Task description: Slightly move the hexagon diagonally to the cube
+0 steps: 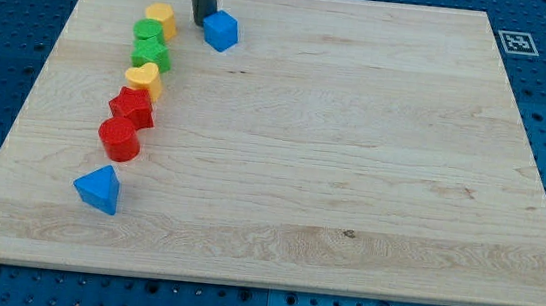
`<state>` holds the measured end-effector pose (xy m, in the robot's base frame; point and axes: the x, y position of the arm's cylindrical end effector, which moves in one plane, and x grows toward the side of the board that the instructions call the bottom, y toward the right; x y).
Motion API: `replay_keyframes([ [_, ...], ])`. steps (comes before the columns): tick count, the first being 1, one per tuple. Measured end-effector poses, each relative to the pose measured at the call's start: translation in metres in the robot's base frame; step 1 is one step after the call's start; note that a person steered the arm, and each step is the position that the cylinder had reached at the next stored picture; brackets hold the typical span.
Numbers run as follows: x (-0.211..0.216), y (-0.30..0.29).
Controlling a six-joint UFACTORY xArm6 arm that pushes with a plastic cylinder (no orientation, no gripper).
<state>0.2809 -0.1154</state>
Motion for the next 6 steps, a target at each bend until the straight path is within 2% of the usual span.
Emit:
replay_keyframes([
  [1,0.011,0.011],
  [2,0.011,0.055],
  [3,0.003,0.071],
  [4,-0.034,0.039],
  [6,-0.05,-0.083],
])
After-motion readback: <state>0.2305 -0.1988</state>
